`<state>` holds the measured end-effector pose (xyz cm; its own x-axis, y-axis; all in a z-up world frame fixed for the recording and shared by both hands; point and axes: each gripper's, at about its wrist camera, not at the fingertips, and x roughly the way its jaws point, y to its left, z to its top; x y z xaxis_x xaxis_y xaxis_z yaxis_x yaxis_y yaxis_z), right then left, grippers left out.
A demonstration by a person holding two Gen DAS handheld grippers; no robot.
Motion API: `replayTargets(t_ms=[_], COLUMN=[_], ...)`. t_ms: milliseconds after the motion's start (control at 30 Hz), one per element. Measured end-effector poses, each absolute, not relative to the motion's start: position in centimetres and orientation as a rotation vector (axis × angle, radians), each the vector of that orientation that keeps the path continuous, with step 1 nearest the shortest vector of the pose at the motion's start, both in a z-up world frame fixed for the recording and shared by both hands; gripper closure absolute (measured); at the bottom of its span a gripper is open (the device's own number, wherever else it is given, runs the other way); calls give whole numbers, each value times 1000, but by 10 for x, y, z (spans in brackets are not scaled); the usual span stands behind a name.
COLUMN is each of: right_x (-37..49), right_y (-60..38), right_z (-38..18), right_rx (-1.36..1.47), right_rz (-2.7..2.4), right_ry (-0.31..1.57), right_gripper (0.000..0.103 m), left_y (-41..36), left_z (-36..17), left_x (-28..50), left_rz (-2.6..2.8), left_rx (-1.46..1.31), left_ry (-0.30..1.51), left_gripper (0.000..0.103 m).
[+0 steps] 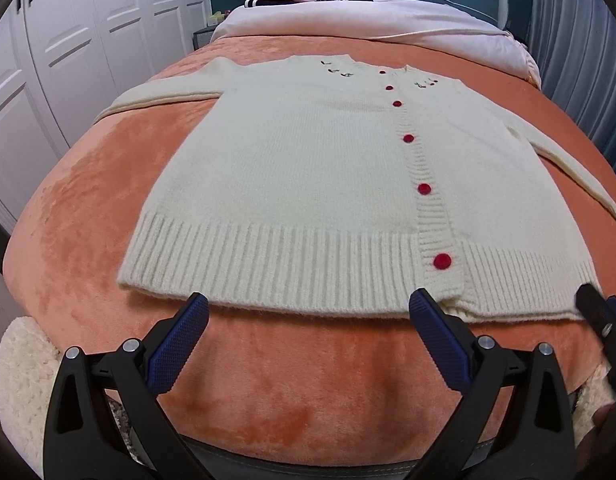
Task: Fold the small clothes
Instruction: 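Grasp a sleeve cuff with the right gripper and fold it across the cardigan body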
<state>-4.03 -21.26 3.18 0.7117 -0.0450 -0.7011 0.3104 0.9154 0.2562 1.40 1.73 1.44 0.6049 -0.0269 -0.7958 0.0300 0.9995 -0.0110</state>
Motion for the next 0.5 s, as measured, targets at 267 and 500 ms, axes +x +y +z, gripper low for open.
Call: replayTargets(t_ms=[267, 500], right_x=[29, 70], right_y=[-452, -593], right_z=[43, -14], right_rx=[700, 1000], right_rz=[-519, -759], right_ry=[713, 734], right_gripper=[5, 5], left_y=[39, 27], left_z=[29, 23], left_x=[54, 85], left_rz=[-3, -18], left_rx=[-51, -3], left_ry=[915, 924], left_gripper=[5, 5])
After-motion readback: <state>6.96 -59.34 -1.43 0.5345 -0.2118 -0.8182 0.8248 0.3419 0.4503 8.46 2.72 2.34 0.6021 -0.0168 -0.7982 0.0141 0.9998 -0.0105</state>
